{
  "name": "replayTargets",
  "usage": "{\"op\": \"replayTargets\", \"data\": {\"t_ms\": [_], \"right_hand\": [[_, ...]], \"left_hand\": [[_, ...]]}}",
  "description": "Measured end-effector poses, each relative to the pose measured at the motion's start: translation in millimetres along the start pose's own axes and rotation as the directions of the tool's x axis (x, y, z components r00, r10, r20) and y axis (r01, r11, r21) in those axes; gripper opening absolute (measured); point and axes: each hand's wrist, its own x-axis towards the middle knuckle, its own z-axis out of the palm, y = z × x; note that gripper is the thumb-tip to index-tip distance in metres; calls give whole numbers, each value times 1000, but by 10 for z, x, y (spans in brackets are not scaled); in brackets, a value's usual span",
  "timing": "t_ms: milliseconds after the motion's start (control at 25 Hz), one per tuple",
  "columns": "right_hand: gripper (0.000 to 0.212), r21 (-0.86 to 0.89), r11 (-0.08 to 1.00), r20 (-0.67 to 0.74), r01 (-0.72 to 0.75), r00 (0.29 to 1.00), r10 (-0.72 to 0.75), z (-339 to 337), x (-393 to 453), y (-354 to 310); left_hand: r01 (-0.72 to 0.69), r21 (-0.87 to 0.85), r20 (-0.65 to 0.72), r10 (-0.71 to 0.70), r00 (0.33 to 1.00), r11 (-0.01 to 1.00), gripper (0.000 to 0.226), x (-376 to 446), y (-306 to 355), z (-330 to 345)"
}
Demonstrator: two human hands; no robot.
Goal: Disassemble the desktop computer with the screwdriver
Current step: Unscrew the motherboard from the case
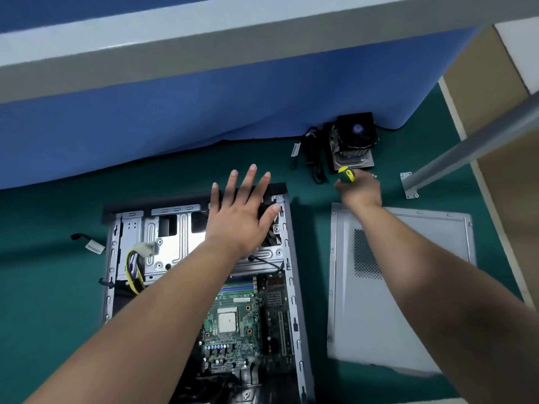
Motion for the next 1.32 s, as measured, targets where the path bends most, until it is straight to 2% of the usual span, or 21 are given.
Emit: {"op": "replayTargets", "data": {"t_ms": [120, 280, 400, 640, 800, 880, 960, 1040, 1120, 1240, 1320], "right_hand": [[5, -30, 999, -41, -13, 999, 12, 123, 188, 20], [17, -94, 995, -35, -23, 999, 20, 267, 242, 56], [13, -113, 993, -54, -34, 998, 28, 328, 250, 76], [29, -138, 988, -22, 63, 998, -67, 159, 119, 42], [30, 164, 968, -28, 190, 982, -188, -87, -355, -87], [34, 278, 929, -41, 243, 969, -242, -226, -696, -163], [40, 465, 853, -6, 236, 965, -263, -342, -1087, -266], [34, 717, 677, 59, 165, 954, -294, -420, -1439, -374], [25, 862, 497, 92, 105, 930, -356, -456, -1760, -446], [14, 964, 262, 138, -34, 910, -391, -412, -2169, -517], [9, 975, 201, 165, -93, 910, -380, -331, -2402, -529]], "left_hand": [[8, -19, 19, -7, 1000, 1000, 69, 55, -38, 48], [15, -12, 40, -15, 999, 1000, 69, 68, -45, 41], [19, -11, 58, -18, 998, 1000, 70, 76, -47, 34], [14, 5, 122, -15, 992, 1000, 71, 101, -31, 2], [22, 23, 181, -26, 983, 999, 73, 131, -19, -98], [46, -42, 159, -38, 987, 998, 73, 81, 53, -177], [-20, -170, 40, 27, 999, 985, 68, -111, 190, -227], [-192, -337, -106, 166, 980, 922, 58, -456, 371, -183], [-273, -512, -185, 206, 961, 815, 51, -897, 517, -65], [-156, -755, -107, 116, 987, 637, 36, -1400, 583, 89], [-117, -816, -79, 90, 993, 566, 22, -1581, 501, 177]]}}
